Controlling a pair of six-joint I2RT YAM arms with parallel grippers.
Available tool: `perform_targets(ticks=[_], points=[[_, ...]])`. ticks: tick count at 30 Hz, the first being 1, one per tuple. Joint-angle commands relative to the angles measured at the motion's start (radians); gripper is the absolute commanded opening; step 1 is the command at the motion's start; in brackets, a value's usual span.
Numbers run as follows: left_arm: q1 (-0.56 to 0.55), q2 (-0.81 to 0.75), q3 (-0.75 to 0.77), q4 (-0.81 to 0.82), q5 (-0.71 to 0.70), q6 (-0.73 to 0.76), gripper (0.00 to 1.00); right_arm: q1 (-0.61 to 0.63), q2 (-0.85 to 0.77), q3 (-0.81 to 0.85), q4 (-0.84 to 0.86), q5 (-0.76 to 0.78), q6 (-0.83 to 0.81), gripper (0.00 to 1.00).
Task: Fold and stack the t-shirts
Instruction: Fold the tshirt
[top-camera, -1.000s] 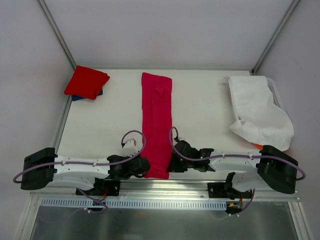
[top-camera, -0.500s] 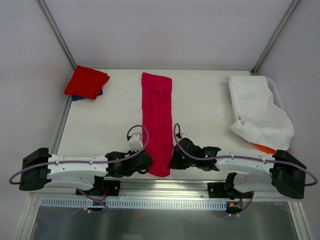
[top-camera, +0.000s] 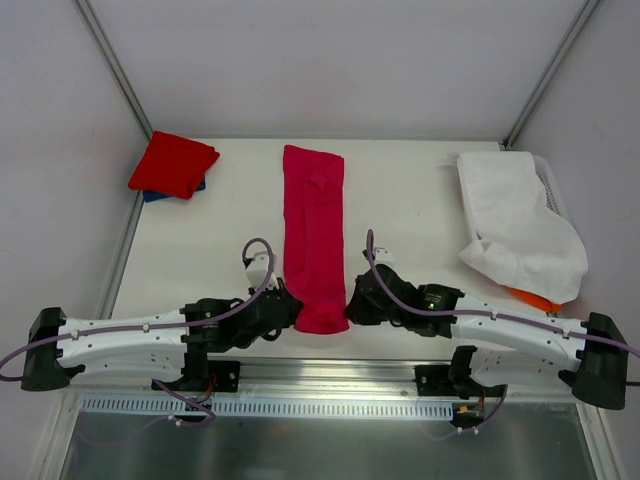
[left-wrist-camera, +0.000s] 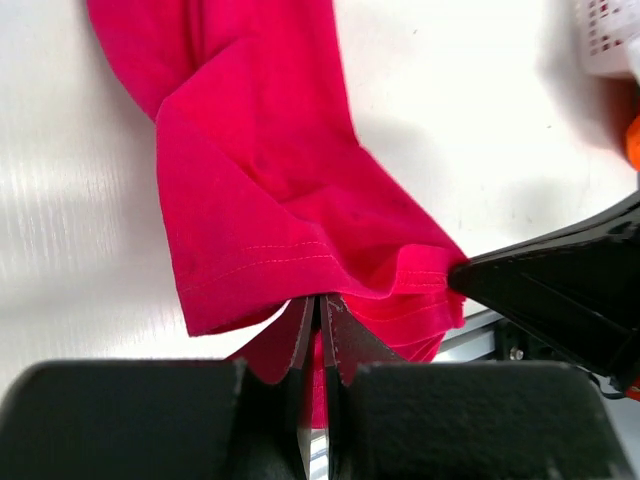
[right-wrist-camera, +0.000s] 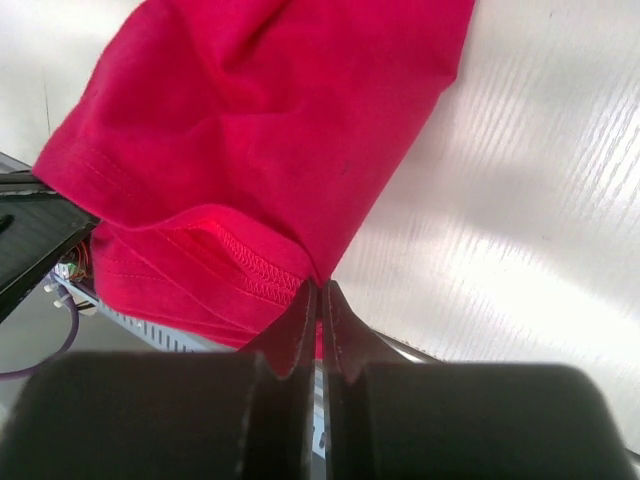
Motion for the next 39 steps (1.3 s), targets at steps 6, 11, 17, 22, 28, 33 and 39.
perform_targets(ticks=[6, 11, 17, 22, 28, 33, 39], points=[[0.125, -0.065, 0.074, -0.017, -0.051, 0.167, 0.00, -0.039, 0.088, 0.160, -0.040, 0.063, -0.083, 0.00], [0.264, -0.045, 0.111, -0.017, 0.014, 0.235, 0.00, -0.120, 0.162, 0.238, -0.041, 0.028, -0.146, 0.01], [0.385, 0.036, 0.184, 0.001, 0.047, 0.312, 0.00, -0.209, 0.260, 0.333, -0.041, 0.020, -0.207, 0.01], [0.484, 0.133, 0.223, 0.070, 0.141, 0.358, 0.00, -0.274, 0.358, 0.400, -0.042, 0.000, -0.252, 0.00], [0.590, 0.278, 0.234, 0.219, 0.224, 0.399, 0.00, -0.318, 0.477, 0.502, -0.053, 0.015, -0.292, 0.01], [0.709, 0.429, 0.322, 0.314, 0.343, 0.451, 0.00, -0.360, 0.593, 0.640, -0.079, 0.032, -0.321, 0.00], [0.798, 0.602, 0.481, 0.337, 0.425, 0.514, 0.00, -0.421, 0.702, 0.781, -0.119, 0.040, -0.348, 0.00]])
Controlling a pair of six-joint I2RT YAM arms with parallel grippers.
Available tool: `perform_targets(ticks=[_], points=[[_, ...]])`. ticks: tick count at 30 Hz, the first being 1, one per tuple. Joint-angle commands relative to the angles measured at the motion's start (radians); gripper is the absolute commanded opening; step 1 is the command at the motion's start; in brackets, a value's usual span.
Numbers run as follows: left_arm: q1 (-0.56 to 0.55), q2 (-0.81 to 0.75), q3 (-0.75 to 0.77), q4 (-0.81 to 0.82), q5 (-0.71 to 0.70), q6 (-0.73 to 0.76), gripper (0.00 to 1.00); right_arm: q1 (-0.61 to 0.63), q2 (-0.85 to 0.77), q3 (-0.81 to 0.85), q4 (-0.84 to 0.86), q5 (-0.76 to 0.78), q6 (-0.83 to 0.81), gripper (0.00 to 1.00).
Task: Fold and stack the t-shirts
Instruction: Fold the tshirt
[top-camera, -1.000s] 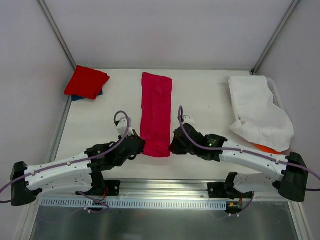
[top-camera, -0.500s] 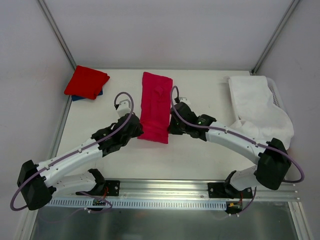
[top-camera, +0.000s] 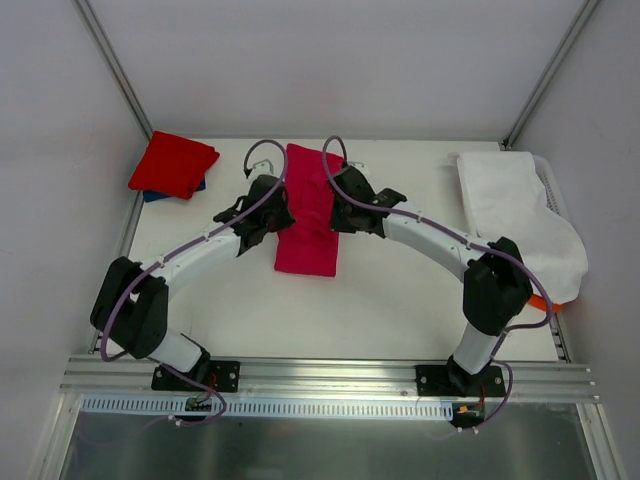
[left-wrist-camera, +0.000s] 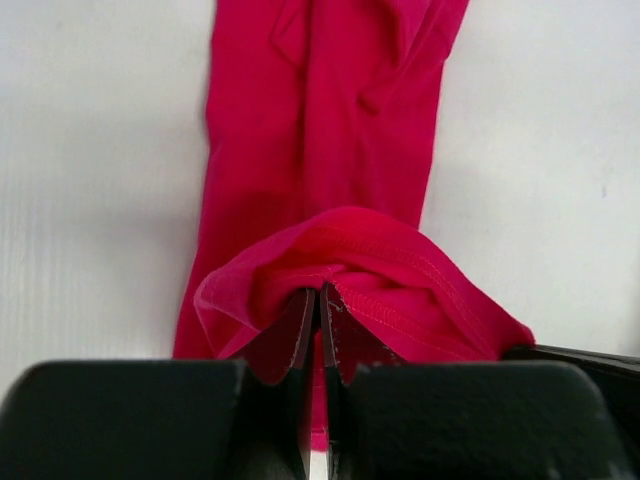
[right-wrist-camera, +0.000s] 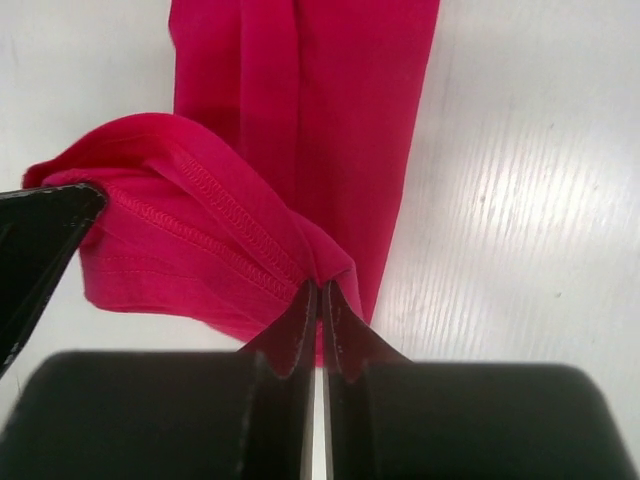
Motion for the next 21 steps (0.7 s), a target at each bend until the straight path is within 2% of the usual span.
perform_targets(ticks=[1, 7, 15, 21], points=[[0.037, 0.046, 0.100, 0.079, 0.059, 0.077, 0.00, -0.039, 0.046, 0.091, -0.045, 0.027, -0.038, 0.01], [0.142, 0.214, 0.248, 0.110, 0.239, 0.103, 0.00, -0.083, 0.101, 0.128, -0.047, 0.002, -0.046, 0.00], [0.182, 0.352, 0.326, 0.110, 0.313, 0.089, 0.00, -0.118, 0.193, 0.160, -0.038, -0.021, -0.058, 0.00], [0.186, 0.402, 0.343, 0.110, 0.319, 0.075, 0.00, -0.146, 0.314, 0.249, -0.029, -0.061, -0.066, 0.00]])
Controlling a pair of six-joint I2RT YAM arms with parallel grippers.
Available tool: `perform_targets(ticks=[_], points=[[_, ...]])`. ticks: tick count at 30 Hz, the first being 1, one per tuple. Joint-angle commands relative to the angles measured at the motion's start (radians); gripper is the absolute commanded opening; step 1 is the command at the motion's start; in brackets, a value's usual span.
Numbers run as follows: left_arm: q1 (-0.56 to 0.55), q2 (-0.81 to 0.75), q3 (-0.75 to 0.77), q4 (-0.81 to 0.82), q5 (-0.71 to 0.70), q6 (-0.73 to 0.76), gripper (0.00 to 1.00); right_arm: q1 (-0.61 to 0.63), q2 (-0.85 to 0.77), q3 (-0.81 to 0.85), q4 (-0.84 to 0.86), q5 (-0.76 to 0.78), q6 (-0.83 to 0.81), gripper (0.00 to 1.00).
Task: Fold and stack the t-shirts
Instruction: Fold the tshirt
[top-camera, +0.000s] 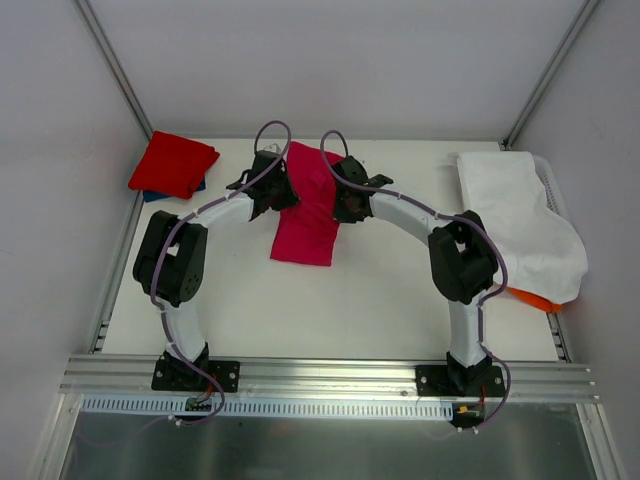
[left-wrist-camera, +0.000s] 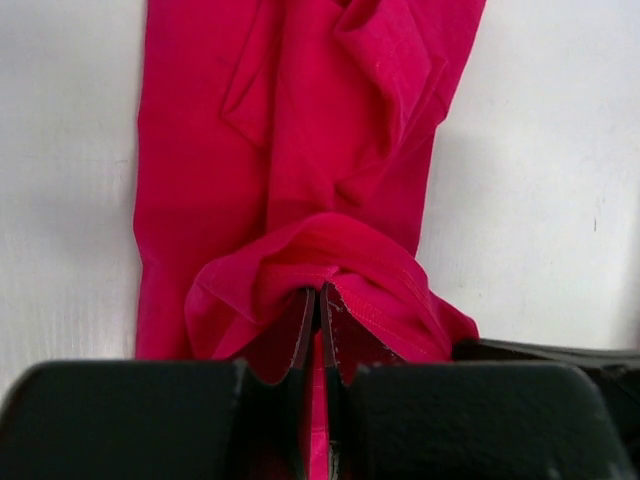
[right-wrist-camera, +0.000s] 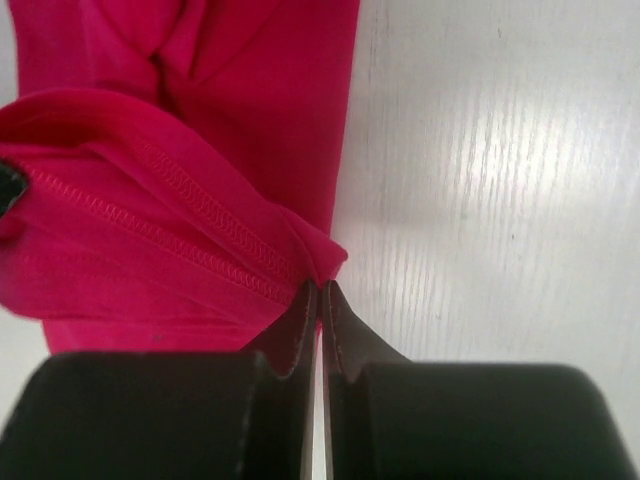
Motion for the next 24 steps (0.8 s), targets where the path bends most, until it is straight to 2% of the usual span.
perform_targets(ticks=[1, 6, 14, 15, 16, 17, 18, 19, 21, 24], points=[[0.015, 0.012, 0.051, 0.031, 0.014, 0.010, 0.00, -0.017, 0.057, 0.082, -0.016, -0.025, -0.029, 0.00], [0.017, 0.017, 0.048, 0.031, 0.000, 0.004, 0.00, -0.041, 0.129, 0.145, -0.016, -0.034, -0.041, 0.00], [0.020, 0.006, 0.010, 0.029, -0.040, -0.022, 0.00, -0.061, 0.147, 0.178, -0.016, -0.043, -0.064, 0.00], [0.023, 0.012, 0.013, 0.028, -0.035, -0.025, 0.00, -0.066, 0.150, 0.185, -0.016, -0.046, -0.065, 0.04], [0.025, 0.023, 0.013, 0.028, -0.037, -0.030, 0.00, -0.066, 0.150, 0.185, -0.016, -0.052, -0.071, 0.36], [0.025, 0.026, 0.012, 0.028, -0.038, -0.042, 0.00, -0.069, 0.148, 0.185, -0.016, -0.051, -0.073, 0.59], [0.025, 0.028, 0.001, 0.028, -0.070, -0.046, 0.00, -0.067, 0.147, 0.175, -0.016, -0.040, -0.075, 0.95], [0.025, 0.028, -0.004, 0.028, -0.087, -0.056, 0.00, -0.067, 0.145, 0.169, -0.016, -0.037, -0.076, 1.00], [0.026, 0.037, -0.004, 0.028, -0.139, -0.065, 0.04, -0.069, 0.134, 0.157, -0.016, -0.025, -0.078, 1.00], [0.032, 0.069, 0.018, 0.026, -0.161, -0.062, 0.34, -0.073, 0.107, 0.120, -0.016, -0.008, -0.078, 0.99]])
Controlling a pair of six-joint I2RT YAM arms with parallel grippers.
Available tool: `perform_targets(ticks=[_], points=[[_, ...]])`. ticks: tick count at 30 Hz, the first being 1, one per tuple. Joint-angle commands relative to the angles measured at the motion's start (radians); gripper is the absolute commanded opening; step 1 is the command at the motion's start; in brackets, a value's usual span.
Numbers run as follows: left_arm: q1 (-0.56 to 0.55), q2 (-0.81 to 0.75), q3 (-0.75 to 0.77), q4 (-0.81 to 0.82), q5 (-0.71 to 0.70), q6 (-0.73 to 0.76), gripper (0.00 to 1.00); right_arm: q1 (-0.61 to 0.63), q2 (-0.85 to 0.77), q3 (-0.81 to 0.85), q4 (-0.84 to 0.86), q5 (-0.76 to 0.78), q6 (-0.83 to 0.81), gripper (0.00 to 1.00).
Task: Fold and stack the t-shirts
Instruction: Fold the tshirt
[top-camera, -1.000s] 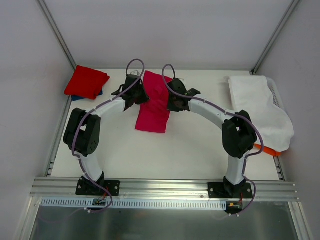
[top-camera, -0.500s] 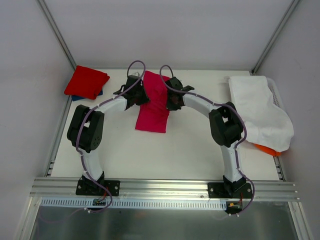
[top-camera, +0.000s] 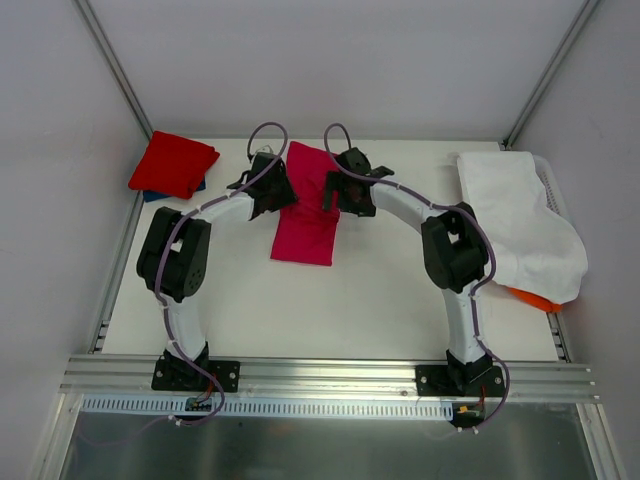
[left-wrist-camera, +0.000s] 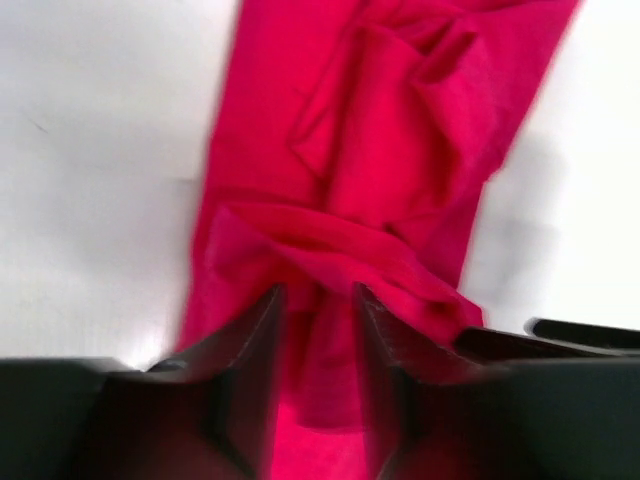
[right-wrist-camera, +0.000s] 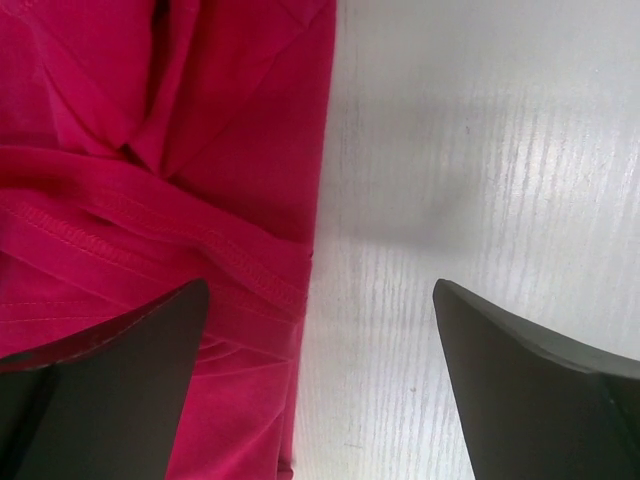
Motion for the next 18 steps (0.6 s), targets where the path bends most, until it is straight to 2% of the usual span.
perform_targets(ticks=[1, 2, 4, 5, 8, 11, 13, 18], points=[[0.021, 0.047, 0.021, 0.020, -0.066, -0.018, 0.62, -0.008, -0.046, -0.043, -0.011, 0.035, -0.015, 0.99], [0.024, 0.057, 0.028, 0.020, -0.061, -0.016, 0.76, -0.010, -0.068, -0.057, -0.013, 0.040, -0.015, 0.99], [0.025, 0.089, 0.067, 0.021, -0.055, 0.011, 0.95, -0.011, -0.102, -0.103, -0.013, 0.060, -0.013, 0.99], [0.025, 0.098, 0.099, 0.020, -0.052, 0.022, 0.98, -0.013, -0.143, -0.121, -0.012, 0.070, -0.013, 0.99], [0.039, 0.115, 0.149, 0.011, -0.040, 0.053, 0.99, -0.013, -0.220, -0.196, -0.012, 0.118, -0.015, 1.00], [0.051, 0.046, 0.133, 0.004, -0.046, 0.057, 0.99, -0.011, -0.347, -0.273, -0.018, 0.162, -0.013, 0.99], [0.052, -0.053, 0.095, 0.004, -0.056, 0.060, 0.99, -0.010, -0.447, -0.313, -0.018, 0.176, -0.010, 0.99], [0.053, -0.318, -0.117, 0.004, -0.099, 0.033, 0.99, 0.007, -0.614, -0.431, -0.019, 0.176, 0.004, 0.99]])
